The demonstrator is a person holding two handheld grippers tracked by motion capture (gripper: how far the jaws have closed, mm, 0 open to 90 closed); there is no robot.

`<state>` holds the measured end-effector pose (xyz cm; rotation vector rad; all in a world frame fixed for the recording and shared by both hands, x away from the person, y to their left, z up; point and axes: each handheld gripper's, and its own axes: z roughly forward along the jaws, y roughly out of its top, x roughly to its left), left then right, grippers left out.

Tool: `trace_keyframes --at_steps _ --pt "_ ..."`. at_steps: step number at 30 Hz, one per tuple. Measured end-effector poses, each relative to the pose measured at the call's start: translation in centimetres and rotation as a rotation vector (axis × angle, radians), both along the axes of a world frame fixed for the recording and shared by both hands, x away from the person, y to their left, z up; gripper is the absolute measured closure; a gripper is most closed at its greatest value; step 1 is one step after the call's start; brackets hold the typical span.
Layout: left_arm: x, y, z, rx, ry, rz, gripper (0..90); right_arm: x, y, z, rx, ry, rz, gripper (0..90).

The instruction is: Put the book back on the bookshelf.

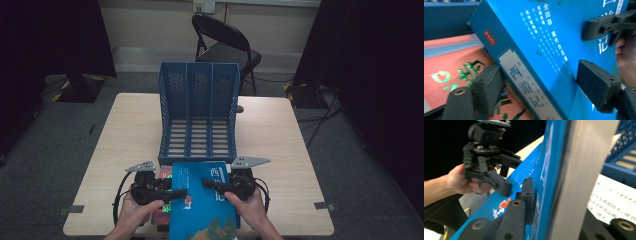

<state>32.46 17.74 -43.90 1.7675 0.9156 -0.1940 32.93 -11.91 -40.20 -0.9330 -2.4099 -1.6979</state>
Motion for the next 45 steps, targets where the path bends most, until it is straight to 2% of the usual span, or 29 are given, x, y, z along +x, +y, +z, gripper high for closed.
trace_keyframes --at_steps 1,6,8,17,18,19,20,23,27,30,33,45 --pt "0.1 0.0 0.0 -0.005 0.004 -0.004 23.4 -0.1 0.1 0.1 -0.001 -0.007 0.003 77.2" --pt "0.2 0.1 -0.1 -0.012 0.025 -0.005 24.5 0.1 0.0 0.0 0.006 0.015 0.003 77.7" --pt "0.3 0.4 0.0 -0.04 0.044 -0.001 28.6 0.2 0.0 0.0 0.013 0.027 0.004 78.3" --pt "0.3 0.6 0.6 -0.07 0.038 -0.011 34.2 -0.1 0.0 0.7 0.022 0.053 0.009 79.9" --pt "0.3 0.7 0.7 -0.082 0.048 -0.008 34.8 -0.1 0.0 0.8 0.022 0.053 0.008 80.0" --pt "0.4 0.8 0.7 -0.112 0.066 0.004 36.5 -0.1 0.1 0.9 0.018 0.052 0.008 80.1" --pt "0.3 0.7 0.8 -0.125 0.064 0.014 38.3 -0.2 0.1 1.1 0.022 0.047 0.007 80.2" --pt "0.2 0.7 1.6 -0.106 0.027 -0.002 39.0 -0.4 0.0 1.6 0.03 0.029 0.005 80.4" --pt "0.1 0.8 2.0 -0.117 0.015 -0.004 40.9 -0.7 0.0 2.0 0.035 0.014 0.012 80.4" --pt "0.3 0.7 2.4 -0.121 0.012 -0.008 42.5 -0.7 -0.1 2.2 0.035 0.016 0.003 80.4" --pt "0.5 0.6 3.4 -0.117 -0.016 -0.019 43.9 -0.7 -0.4 2.5 0.058 0.019 -0.011 80.4" --pt "1.1 0.7 5.9 -0.164 -0.078 -0.017 48.8 -0.6 -0.5 4.4 0.094 -0.012 -0.027 80.3"
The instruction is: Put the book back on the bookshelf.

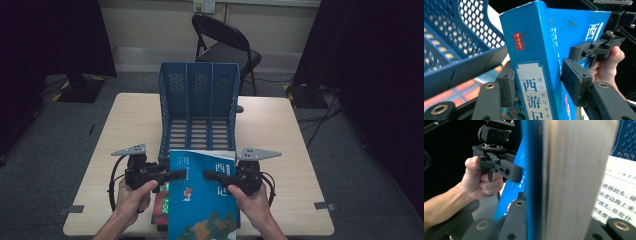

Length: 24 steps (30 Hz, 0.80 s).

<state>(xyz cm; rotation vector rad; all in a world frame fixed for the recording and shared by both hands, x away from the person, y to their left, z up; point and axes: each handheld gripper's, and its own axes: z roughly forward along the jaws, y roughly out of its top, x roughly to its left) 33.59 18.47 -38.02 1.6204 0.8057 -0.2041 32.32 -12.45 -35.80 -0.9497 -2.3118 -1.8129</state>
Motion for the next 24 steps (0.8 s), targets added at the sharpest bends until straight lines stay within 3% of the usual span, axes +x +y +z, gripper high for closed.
trace_keyframes --at_steps 4,7,13,19,24 --pt "0.0 0.3 1.3 -0.032 -0.022 -0.013 52.1 -0.1 -0.1 0.9 0.021 -0.016 0.005 80.3" --pt "0.0 0.3 2.0 -0.023 -0.042 -0.012 52.6 -0.2 -0.1 1.5 0.025 -0.031 0.006 80.4" --pt "0.3 0.4 3.8 -0.057 -0.089 -0.001 56.6 0.1 -0.2 2.9 0.05 -0.057 -0.006 80.5" --pt "0.7 0.9 5.8 -0.055 -0.161 0.036 59.2 0.7 0.4 4.8 0.045 -0.131 -0.027 80.5" --pt "0.6 1.1 6.9 -0.04 -0.257 0.058 60.2 1.5 0.8 6.0 0.066 -0.191 -0.038 80.3"
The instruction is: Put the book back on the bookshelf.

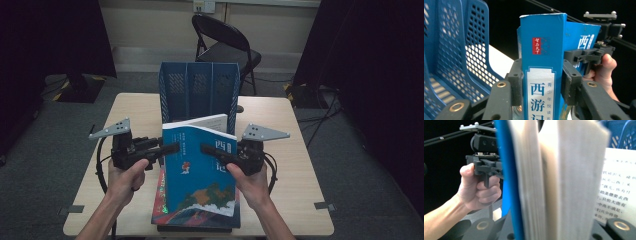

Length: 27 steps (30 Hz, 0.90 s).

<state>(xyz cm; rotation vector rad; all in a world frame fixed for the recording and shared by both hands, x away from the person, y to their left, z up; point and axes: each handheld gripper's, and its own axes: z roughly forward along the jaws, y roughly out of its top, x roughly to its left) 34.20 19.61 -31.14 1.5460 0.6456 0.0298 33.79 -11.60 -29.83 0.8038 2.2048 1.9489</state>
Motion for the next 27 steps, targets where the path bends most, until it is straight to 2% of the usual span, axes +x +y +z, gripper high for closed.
trace_keyframes --at_steps 3,6,9,10,13,15,17,18,20,23,27 --pt "-0.4 0.1 -0.5 0.01 0.004 0.011 60.1 0.2 0.2 -0.4 -0.002 -0.009 0.007 80.1" --pt "-0.9 0.0 -1.2 0.02 -0.015 0.043 59.4 0.3 0.3 -1.3 -0.01 0.003 0.019 79.9" --pt "-1.0 -0.1 -1.0 0.031 -0.023 0.016 59.0 0.2 0.2 -1.3 -0.011 -0.003 0.034 79.9" --pt "-1.0 -0.4 -1.0 0.048 -0.026 -0.004 58.1 0.1 0.3 -1.2 -0.01 -0.005 0.043 79.9" --pt "-1.1 -1.7 -0.8 0.064 -0.032 -0.033 55.2 -0.3 0.8 -1.0 -0.022 -0.028 0.088 79.6" --pt "-1.1 -1.5 -0.9 0.053 -0.033 -0.046 54.9 -0.7 1.0 -0.8 -0.034 -0.04 0.094 79.6" --pt "-1.3 -1.5 -1.1 0.04 -0.049 -0.04 56.8 -0.7 0.9 -0.9 -0.03 -0.03 0.104 78.8" --pt "-1.4 -1.5 -1.0 0.059 -0.059 -0.034 57.8 -0.6 0.8 -1.0 -0.024 -0.022 0.104 78.1" --pt "-1.6 -1.5 -1.0 0.071 -0.067 -0.028 58.8 -0.5 0.7 -1.1 -0.022 -0.026 0.093 75.7" --pt "-2.0 -1.4 -1.0 0.073 -0.085 -0.028 59.8 -0.8 0.2 -1.4 -0.019 -0.037 0.074 72.2" --pt "-2.7 -1.6 -0.9 0.097 -0.111 -0.026 60.2 -1.0 -1.4 -1.7 -0.014 -0.036 0.033 63.2"
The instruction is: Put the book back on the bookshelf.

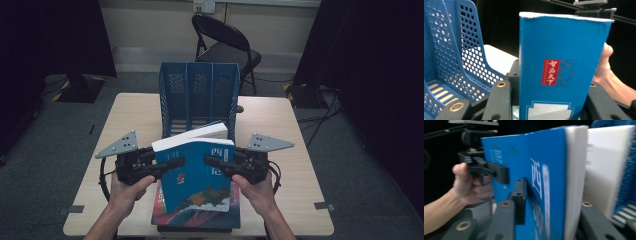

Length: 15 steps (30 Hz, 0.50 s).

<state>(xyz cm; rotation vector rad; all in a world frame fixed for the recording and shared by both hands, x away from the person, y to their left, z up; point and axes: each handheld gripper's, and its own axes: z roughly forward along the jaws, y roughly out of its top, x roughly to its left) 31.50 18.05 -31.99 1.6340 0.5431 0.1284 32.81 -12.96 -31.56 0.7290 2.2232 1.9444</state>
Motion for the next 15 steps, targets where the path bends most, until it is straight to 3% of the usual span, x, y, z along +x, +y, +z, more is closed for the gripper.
trace_keyframes --at_steps 9,15 --pt "-1.1 0.0 0.0 0.006 -0.026 -0.005 59.6 -1.2 -1.4 -0.3 -0.048 -0.031 -0.047 57.6" --pt "-1.9 -0.2 0.1 0.024 -0.03 0.006 59.1 -1.0 -3.0 -1.2 -0.036 -0.006 -0.067 58.7"
